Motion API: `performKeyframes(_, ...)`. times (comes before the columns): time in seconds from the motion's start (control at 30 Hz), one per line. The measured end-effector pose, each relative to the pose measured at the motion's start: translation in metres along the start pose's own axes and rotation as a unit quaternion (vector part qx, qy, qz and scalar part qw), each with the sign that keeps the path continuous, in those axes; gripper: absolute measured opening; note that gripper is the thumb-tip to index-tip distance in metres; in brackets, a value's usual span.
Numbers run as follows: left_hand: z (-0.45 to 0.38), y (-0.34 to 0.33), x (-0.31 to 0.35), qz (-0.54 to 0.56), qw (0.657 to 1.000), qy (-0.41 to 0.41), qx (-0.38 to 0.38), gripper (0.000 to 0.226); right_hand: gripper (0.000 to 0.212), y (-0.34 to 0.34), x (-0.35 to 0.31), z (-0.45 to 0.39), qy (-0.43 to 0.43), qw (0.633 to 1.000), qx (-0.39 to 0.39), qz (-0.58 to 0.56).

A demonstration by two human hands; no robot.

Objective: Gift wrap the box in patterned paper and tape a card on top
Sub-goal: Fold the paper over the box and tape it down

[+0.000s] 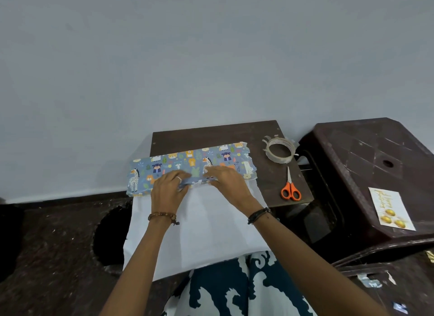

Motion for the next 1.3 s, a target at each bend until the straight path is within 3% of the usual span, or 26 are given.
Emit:
performKeyframes(0.1, 0.001, -0.003, -0.002, 0.009, 1.000, 0.014, 0.001, 0.032, 0.028, 0.025, 0.034, 0.010, -0.126, 0.989, 0.026, -0.067)
performKeyframes(0.2, 0.003, -0.003, -0.002, 0.016, 1.000, 0.025, 0.007, 0.032, 0.026, 0.061, 0.079, 0.013, -0.186, 0.972, 0.141, 0.012)
performKeyframes(0.33, 0.005, -0.004, -0.002, 0.022, 0.999, 0.026, 0.010, 0.033, 0.025, 0.084, 0.119, -0.003, -0.218, 0.952, 0.187, 0.109)
performKeyframes(0.4, 0.005, -0.003, -0.003, 0.021, 0.999, 0.021, 0.014, 0.034, 0.029, 0.084, 0.130, -0.013, -0.215, 0.946, 0.182, 0.162)
performKeyframes(0.57, 0.005, -0.002, -0.001, 0.020, 0.999, 0.012, 0.025, 0.035, 0.017, 0.071, 0.146, -0.024, -0.171, 0.936, 0.156, 0.265)
performKeyframes(0.73, 0.008, -0.003, -0.003, 0.015, 0.999, 0.016, 0.035, 0.035, 0.035, 0.056, 0.155, -0.013, -0.186, 0.941, 0.095, 0.267)
performKeyframes(1.03, 0.008, -0.003, -0.003, 0.008, 0.999, 0.010, 0.031, 0.035, 0.003, 0.059, 0.145, -0.012, -0.134, 0.933, 0.129, 0.310)
performKeyframes(1.13, 0.007, -0.002, -0.002, 0.008, 0.999, 0.007, 0.033, 0.035, 0.018, 0.057, 0.141, -0.013, -0.082, 0.925, 0.122, 0.351)
performKeyframes(1.3, 0.007, -0.002, -0.001, 0.001, 0.999, 0.013, 0.033, 0.036, 0.015, 0.051, 0.131, -0.020, -0.044, 0.913, 0.059, 0.400)
Point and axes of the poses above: each hand's wrist, its own z-axis away from the middle knuckle, its own y-axis out of the back of the hand, x = y × z, the point moved 7 cm from there along -z, towards the middle knuckle, and after that the axes turned 14 degrees about x, right-handed, at the moved point
